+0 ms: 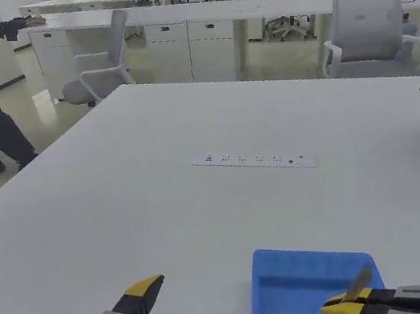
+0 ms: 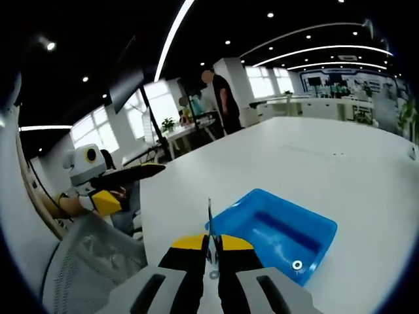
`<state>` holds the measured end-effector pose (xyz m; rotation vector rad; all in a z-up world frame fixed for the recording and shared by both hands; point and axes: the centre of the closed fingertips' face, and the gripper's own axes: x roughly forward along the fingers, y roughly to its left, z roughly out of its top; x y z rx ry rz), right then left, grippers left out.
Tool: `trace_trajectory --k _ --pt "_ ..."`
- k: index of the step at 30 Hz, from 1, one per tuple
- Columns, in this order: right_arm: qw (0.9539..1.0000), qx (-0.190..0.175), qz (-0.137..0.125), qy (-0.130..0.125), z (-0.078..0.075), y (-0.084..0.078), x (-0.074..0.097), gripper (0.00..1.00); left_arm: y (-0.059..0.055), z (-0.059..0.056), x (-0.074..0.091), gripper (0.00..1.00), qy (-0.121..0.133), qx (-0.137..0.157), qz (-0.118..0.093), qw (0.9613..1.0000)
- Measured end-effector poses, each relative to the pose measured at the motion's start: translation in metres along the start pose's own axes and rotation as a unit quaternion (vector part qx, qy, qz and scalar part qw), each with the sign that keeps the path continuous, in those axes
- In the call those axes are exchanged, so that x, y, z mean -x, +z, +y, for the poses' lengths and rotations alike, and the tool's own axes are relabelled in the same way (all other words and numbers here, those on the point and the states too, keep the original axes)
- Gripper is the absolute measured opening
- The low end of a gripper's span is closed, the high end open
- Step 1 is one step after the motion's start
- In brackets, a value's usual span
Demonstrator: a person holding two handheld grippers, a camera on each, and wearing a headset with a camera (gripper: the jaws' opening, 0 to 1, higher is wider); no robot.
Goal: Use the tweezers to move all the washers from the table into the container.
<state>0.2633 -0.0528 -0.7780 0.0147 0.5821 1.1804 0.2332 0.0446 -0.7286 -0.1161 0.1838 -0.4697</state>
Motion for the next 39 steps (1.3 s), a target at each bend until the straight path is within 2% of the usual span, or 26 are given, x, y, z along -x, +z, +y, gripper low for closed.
trace_trajectory --k 5,8,12,17,25,27,32,36,37,39 --pt "0.9998 -0.008 0.02 0.002 0.0 -0.018 -0.008 0.03 0.0 0.0 0.0 0.9 -0.001 0.001 -0.002 1.0" --pt "0.9996 -0.012 0.026 0.006 0.003 -0.023 -0.011 0.03 0.001 0.0 0.0 0.9 -0.001 0.002 -0.003 1.0" --pt "0.9984 -0.002 0.045 0.035 0.022 -0.031 -0.022 0.03 0.001 0.003 0.001 0.89 0.005 0.008 -0.005 0.9999" --pt "0.9963 -0.006 0.061 0.06 0.034 -0.043 -0.039 0.03 0.003 0.005 0.002 0.89 0.008 0.016 -0.01 0.9998" --pt "0.9944 0.006 0.079 0.07 0.04 -0.045 -0.05 0.03 0.002 0.005 0.002 0.89 0.009 0.012 -0.008 0.9999" --pt "0.9928 0.024 0.094 0.07 0.041 -0.05 -0.05 0.03 0.002 0.005 0.002 0.89 0.009 0.012 -0.008 0.9999" --pt "0.9904 0.066 0.102 0.065 0.045 -0.048 -0.048 0.03 0.002 0.004 0.002 0.89 0.008 0.011 -0.008 0.9999" --pt "0.9885 0.081 0.111 0.063 0.044 -0.05 -0.048 0.03 0.002 0.004 0.002 0.88 0.008 0.012 -0.007 0.9999" --pt "0.9866 0.092 0.12 0.061 0.044 -0.053 -0.048 0.03 0.002 0.004 0.002 0.88 0.007 0.012 -0.007 0.9999" --pt "0.9872 0.089 0.114 0.068 0.048 -0.051 -0.048 0.03 0.002 0.003 0.002 0.88 0.006 0.011 -0.007 0.9999"
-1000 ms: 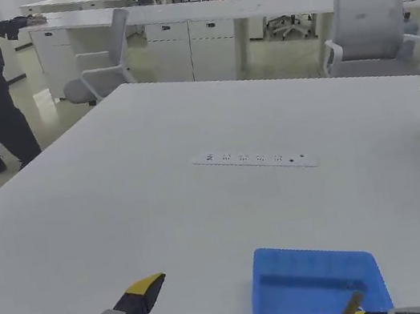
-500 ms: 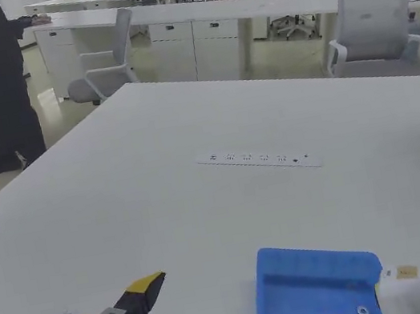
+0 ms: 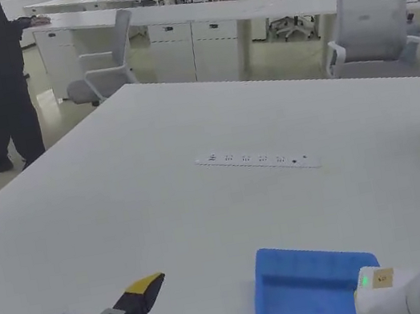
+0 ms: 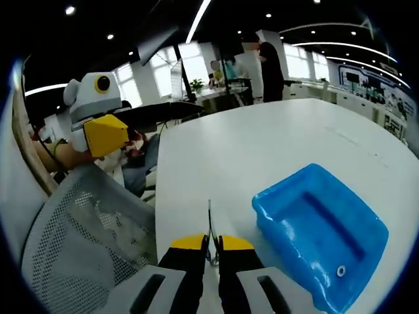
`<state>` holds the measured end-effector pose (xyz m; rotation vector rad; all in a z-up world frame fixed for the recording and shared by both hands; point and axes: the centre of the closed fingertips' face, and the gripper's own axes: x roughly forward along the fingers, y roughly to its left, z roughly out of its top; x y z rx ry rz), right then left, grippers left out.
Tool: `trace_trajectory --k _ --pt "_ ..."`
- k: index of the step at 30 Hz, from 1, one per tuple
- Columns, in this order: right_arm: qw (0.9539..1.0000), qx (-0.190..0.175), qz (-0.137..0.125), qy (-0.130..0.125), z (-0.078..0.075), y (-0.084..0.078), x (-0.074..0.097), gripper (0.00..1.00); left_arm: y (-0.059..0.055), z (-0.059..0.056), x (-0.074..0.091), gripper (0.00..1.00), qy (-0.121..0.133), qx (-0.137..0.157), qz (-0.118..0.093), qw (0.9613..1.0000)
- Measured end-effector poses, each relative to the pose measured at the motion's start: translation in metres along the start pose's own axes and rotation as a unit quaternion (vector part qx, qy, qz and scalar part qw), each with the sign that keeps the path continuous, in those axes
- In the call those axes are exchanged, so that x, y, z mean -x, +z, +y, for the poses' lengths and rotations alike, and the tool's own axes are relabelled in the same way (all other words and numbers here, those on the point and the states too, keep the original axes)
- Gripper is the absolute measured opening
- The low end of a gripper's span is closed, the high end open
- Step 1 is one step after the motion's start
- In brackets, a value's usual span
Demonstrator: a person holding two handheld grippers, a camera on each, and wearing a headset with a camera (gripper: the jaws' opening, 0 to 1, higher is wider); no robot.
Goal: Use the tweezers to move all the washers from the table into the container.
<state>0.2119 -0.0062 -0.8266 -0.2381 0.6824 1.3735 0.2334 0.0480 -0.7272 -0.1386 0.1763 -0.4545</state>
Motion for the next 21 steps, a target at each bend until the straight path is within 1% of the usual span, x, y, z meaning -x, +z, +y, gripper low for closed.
trace_trajectory --k 2,5,9,11,13,14,15,16,18,19,20,21 --pt "0.9999 0.006 0.001 0.008 0.004 0.0 -0.002 0.03 0.0 0.0 0.0 0.88 0.0 -0.001 0.002 1.0" --pt "0.9993 0.032 0.006 0.015 0.01 0.0 -0.003 0.04 0.0 0.0 0.0 0.88 0.0 -0.001 0.001 1.0" --pt "0.9977 0.063 0.021 0.015 0.013 -0.001 -0.005 0.03 -0.001 0.0 -0.001 0.88 0.0 0.0 0.003 1.0" --pt "0.9958 0.086 0.028 0.014 0.013 -0.003 -0.006 0.03 -0.001 0.0 -0.001 0.88 -0.001 -0.003 0.004 1.0" --pt "0.9938 0.102 0.041 0.014 0.014 -0.007 -0.007 0.03 -0.002 -0.001 -0.001 0.88 -0.002 -0.003 0.005 1.0" --pt "0.992 0.117 0.046 0.012 0.015 -0.01 -0.008 0.03 -0.002 -0.001 -0.001 0.88 -0.002 -0.004 0.006 1.0" --pt "0.9909 0.127 0.042 0.01 0.016 -0.009 -0.008 0.03 -0.002 0.0 -0.001 0.88 -0.001 -0.004 0.005 1.0" --pt "0.9888 0.143 0.043 0.01 0.019 -0.01 -0.007 0.03 -0.002 0.0 -0.001 0.88 0.0 -0.002 0.004 1.0" --pt "0.9875 0.152 0.043 0.009 0.021 -0.011 -0.007 0.03 -0.001 0.003 0.0 0.88 0.003 0.003 0.002 1.0" --pt "0.9853 0.165 0.042 0.005 0.02 -0.011 -0.007 0.03 -0.001 0.004 0.0 0.87 0.004 0.006 0.0 1.0" --pt "0.983 0.179 0.041 0.005 0.021 -0.011 -0.007 0.03 0.0 0.004 0.001 0.87 0.005 0.007 -0.001 1.0" --pt "0.9816 0.186 0.043 0.007 0.022 -0.012 -0.007 0.02 0.0 0.004 0.001 0.87 0.005 0.007 -0.002 1.0"
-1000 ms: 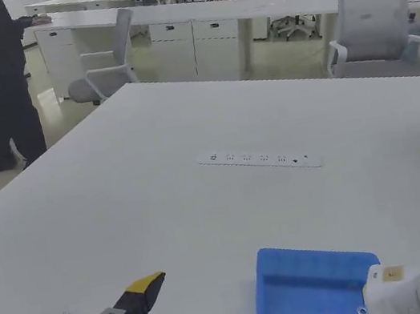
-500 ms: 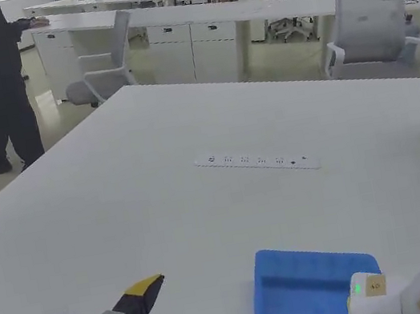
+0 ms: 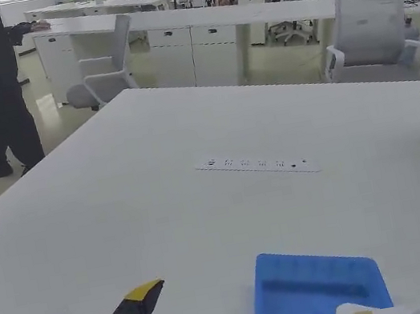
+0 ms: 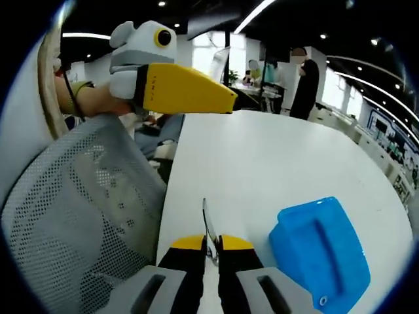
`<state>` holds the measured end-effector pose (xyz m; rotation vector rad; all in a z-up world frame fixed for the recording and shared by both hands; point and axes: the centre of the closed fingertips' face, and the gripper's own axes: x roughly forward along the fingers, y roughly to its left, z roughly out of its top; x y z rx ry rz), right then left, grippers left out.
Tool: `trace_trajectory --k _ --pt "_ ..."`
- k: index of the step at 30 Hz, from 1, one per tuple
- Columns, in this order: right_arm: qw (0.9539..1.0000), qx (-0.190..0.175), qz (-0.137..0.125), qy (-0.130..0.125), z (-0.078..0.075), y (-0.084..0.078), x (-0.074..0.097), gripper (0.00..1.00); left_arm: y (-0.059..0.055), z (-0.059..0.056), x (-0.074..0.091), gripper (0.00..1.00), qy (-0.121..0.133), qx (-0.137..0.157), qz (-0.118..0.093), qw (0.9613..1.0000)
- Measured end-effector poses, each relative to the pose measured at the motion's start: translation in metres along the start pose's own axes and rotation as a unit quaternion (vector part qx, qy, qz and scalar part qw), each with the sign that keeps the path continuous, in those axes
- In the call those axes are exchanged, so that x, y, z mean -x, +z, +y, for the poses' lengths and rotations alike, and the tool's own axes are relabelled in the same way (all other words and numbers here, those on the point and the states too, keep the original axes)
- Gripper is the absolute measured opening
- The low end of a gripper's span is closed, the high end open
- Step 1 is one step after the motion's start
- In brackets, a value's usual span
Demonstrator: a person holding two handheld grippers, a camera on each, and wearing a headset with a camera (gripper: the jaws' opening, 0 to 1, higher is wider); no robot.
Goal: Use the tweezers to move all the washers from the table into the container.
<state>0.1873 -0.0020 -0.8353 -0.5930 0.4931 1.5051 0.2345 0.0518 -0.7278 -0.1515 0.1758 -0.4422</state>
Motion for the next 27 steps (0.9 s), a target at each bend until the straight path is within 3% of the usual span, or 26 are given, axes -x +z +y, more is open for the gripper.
trace_trajectory --k 1,3,4,6,10,11,13,15,17,19,21,22,24,25,27 --pt "0.9997 0.022 0.0 -0.006 -0.001 0.0 0.0 0.02 0.0 0.0 0.0 0.87 0.0 0.0 -0.001 1.0" --pt "0.9994 0.033 0.008 -0.009 0.003 -0.001 0.001 0.01 -0.001 0.0 0.0 0.87 -0.001 -0.001 0.001 1.0" --pt "0.9966 0.076 0.021 -0.025 0.002 -0.002 0.003 0.01 -0.001 0.0 0.0 0.87 -0.001 -0.001 0.001 1.0" --pt "0.994 0.103 0.023 -0.027 0.011 0.0 0.007 0.01 -0.001 0.0 0.0 0.87 0.0 -0.002 0.002 1.0" --pt "0.9927 0.113 0.024 -0.033 0.017 -0.001 0.016 0.01 0.0 0.002 0.001 0.86 0.003 0.001 -0.001 1.0" --pt "0.9948 0.095 0.018 -0.032 0.017 -0.001 0.018 0.01 0.0 0.002 0.001 0.86 0.004 0.004 -0.001 1.0" --pt "0.9997 0.012 -0.013 -0.018 0.016 0.001 0.018 0.02 0.0 0.002 0.001 0.86 0.004 0.005 -0.002 1.0" --pt "0.9981 -0.047 -0.034 -0.02 0.006 -0.001 0.018 0.02 0.001 0.002 0.001 0.86 0.003 0.006 -0.003 1.0" --pt "0.995 -0.083 -0.048 -0.03 -0.004 -0.002 0.018 0.03 0.0 0.001 0.001 0.86 0.002 0.005 -0.001 1.0" --pt "0.9895 -0.134 -0.051 -0.023 -0.012 -0.004 0.016 0.03 -0.001 0.002 0.001 0.86 0.003 0.006 0.001 1.0" --pt "0.9805 -0.192 -0.04 -0.009 -0.016 -0.009 0.014 0.03 0.001 0.004 0.001 0.86 0.006 0.007 -0.002 1.0" --pt "0.9776 -0.201 -0.061 -0.014 -0.023 -0.004 0.013 0.03 0.001 0.004 0.002 0.86 0.007 0.009 -0.003 0.9999" --pt "0.9697 -0.235 -0.067 -0.005 -0.026 -0.003 0.013 0.03 0.001 0.006 0.002 0.86 0.009 0.012 -0.005 0.9999" --pt "0.9674 -0.243 -0.072 -0.006 -0.029 -0.002 0.013 0.03 0.002 0.006 0.002 0.86 0.01 0.014 -0.006 0.9998" --pt "0.9698 -0.235 -0.063 -0.006 -0.032 -0.005 0.01 0.03 0.002 0.007 0.002 0.86 0.011 0.016 -0.007 0.9998"
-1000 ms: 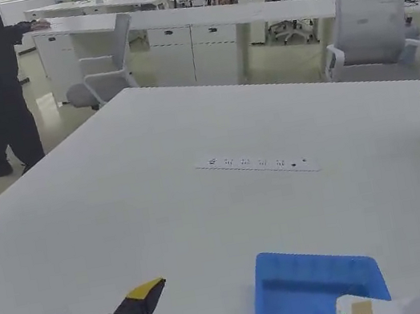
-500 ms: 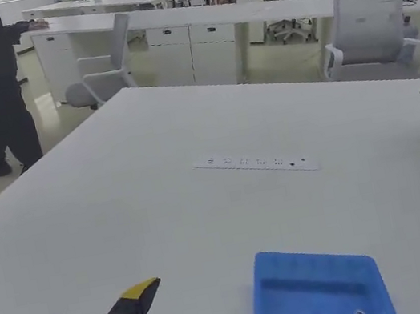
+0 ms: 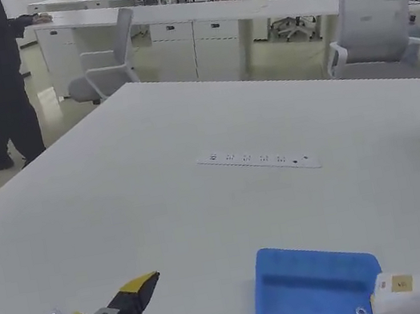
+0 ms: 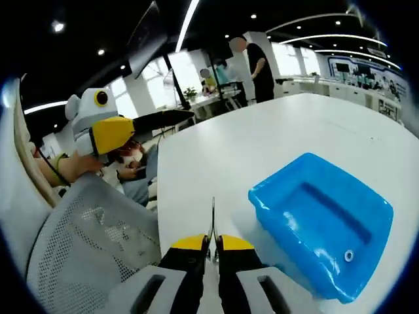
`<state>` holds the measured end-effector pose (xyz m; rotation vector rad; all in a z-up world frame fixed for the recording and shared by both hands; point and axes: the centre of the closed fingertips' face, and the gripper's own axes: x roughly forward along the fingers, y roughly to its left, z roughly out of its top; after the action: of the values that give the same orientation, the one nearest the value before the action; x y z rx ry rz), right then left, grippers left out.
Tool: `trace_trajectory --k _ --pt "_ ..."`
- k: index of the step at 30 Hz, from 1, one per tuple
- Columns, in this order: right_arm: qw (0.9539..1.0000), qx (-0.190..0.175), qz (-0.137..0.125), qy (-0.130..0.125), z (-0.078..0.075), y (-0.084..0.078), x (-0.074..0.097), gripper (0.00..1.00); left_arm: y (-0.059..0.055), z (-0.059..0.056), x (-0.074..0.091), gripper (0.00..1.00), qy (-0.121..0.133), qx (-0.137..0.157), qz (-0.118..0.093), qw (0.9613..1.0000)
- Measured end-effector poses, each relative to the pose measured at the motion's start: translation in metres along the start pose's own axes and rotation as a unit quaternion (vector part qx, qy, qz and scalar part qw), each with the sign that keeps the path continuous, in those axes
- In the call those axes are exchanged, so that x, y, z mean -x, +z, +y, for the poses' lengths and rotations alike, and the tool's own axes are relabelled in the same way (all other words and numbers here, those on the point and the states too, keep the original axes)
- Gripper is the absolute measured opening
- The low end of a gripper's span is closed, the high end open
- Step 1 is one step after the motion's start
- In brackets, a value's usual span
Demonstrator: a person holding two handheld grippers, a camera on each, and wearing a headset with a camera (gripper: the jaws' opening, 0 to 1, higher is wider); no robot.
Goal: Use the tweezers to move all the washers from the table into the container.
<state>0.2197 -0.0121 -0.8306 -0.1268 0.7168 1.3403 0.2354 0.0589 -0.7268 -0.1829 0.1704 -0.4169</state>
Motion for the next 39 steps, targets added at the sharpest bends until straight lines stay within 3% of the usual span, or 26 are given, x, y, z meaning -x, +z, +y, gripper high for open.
trace_trajectory --k 4,14,16,18,21,24,25,29,34,37,39 --pt "1.0 -0.004 0.006 0.005 0.001 -0.003 -0.004 0.03 0.0 0.0 0.0 0.86 -0.001 0.001 0.0 1.0" --pt "0.9989 0.039 0.021 0.015 0.012 -0.006 -0.005 0.03 -0.001 -0.001 -0.001 0.86 -0.003 -0.001 0.004 1.0" --pt "0.9974 0.063 0.032 0.016 0.015 -0.009 -0.004 0.03 -0.001 -0.002 -0.001 0.86 -0.005 -0.002 0.004 1.0" --pt "0.9946 0.094 0.038 0.021 0.02 -0.009 -0.005 0.04 -0.002 -0.002 -0.001 0.86 -0.004 -0.004 0.005 1.0" --pt "0.9859 0.157 0.051 0.028 0.03 -0.013 -0.007 0.04 -0.001 -0.002 -0.001 0.86 -0.003 -0.003 0.003 1.0" --pt "0.9695 0.235 0.067 0.025 0.035 -0.016 -0.009 0.04 0.0 -0.001 -0.001 0.86 -0.003 -0.001 0.002 1.0" --pt "0.9684 0.238 0.071 0.024 0.035 -0.017 -0.009 0.03 -0.001 -0.001 -0.001 0.86 -0.003 -0.001 0.002 1.0" --pt "0.9699 0.233 0.067 0.017 0.036 -0.016 -0.01 0.03 -0.001 -0.001 -0.001 0.86 -0.003 -0.005 0.005 1.0" --pt "0.9768 0.207 0.053 -0.007 0.032 -0.013 -0.011 0.03 0.001 -0.001 0.0 0.86 -0.002 -0.005 -0.001 1.0" --pt "0.9905 0.131 0.031 -0.027 0.023 -0.009 -0.01 0.02 0.0 -0.001 0.0 0.86 -0.001 -0.008 0.003 1.0" --pt "0.9927 0.112 0.024 -0.04 0.018 -0.009 -0.006 0.02 0.0 -0.001 0.0 0.86 0.0 -0.012 0.003 0.9999"
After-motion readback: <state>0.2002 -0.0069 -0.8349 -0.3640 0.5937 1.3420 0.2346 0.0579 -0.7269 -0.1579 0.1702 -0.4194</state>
